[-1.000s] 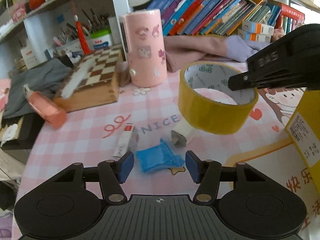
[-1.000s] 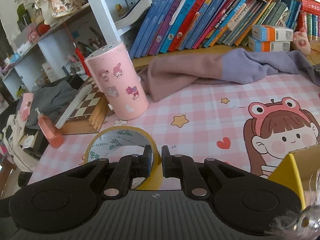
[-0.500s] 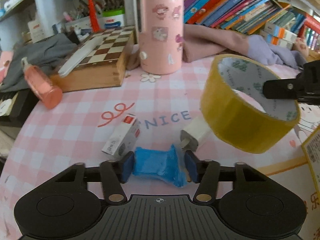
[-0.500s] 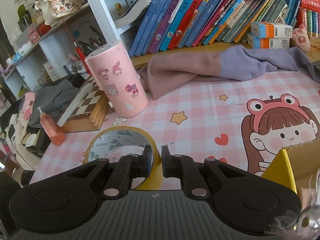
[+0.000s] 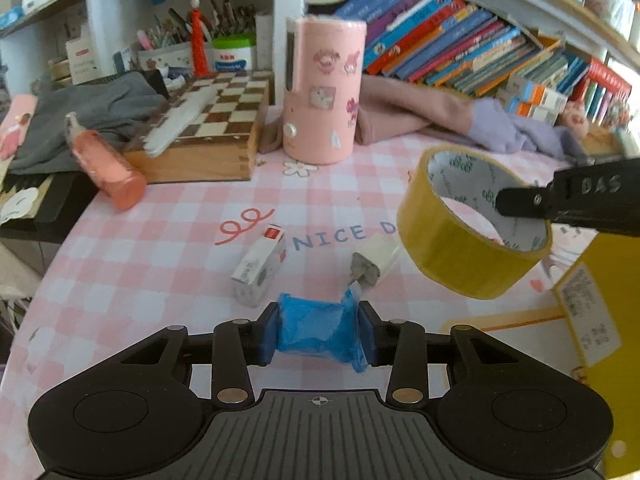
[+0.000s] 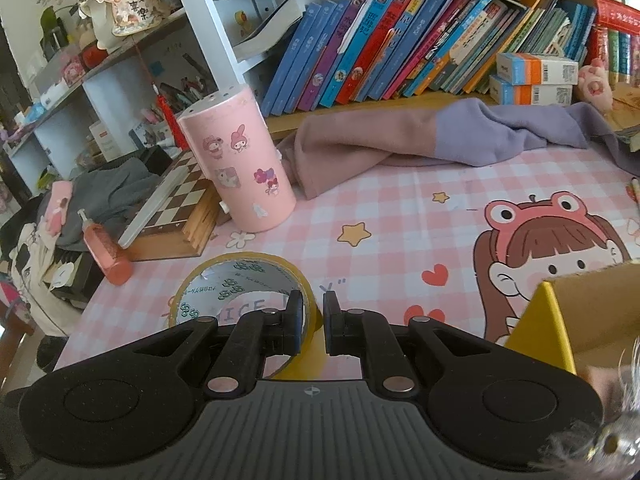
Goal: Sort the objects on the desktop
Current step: 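Grasp the tape roll rim with the right tool while the left tool grasps the blue packet, then lift the tape roll and blue packet with both tools toward the yellow box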
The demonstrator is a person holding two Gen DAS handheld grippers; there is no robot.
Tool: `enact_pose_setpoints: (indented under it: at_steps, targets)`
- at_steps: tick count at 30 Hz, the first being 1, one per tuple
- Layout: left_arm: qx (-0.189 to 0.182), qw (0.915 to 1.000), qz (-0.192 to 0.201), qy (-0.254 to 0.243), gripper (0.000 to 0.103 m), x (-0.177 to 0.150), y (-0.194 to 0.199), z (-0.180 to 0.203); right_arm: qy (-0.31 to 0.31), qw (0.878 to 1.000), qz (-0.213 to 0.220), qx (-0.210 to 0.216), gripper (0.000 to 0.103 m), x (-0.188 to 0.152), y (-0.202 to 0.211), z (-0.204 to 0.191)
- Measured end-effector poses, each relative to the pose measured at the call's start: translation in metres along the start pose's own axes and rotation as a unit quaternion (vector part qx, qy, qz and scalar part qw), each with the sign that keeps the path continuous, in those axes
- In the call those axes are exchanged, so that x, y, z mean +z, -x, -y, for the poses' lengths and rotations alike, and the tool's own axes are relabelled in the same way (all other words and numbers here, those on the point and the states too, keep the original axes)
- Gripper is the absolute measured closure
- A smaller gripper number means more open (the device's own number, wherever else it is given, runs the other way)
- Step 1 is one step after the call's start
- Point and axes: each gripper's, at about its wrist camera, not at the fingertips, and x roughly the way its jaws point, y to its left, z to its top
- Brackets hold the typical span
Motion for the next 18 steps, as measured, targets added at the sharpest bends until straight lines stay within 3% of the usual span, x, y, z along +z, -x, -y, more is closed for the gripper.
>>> enact_pose_setpoints:
  at_steps: [18]
  targets:
    - [-0.036, 0.9967, 0.070, 0.023, 0.065, -0.025, 0.099, -0.019, 0.034, 0.999, 0.012, -0.001, 0.094, -0.033, 0.068, -0.015]
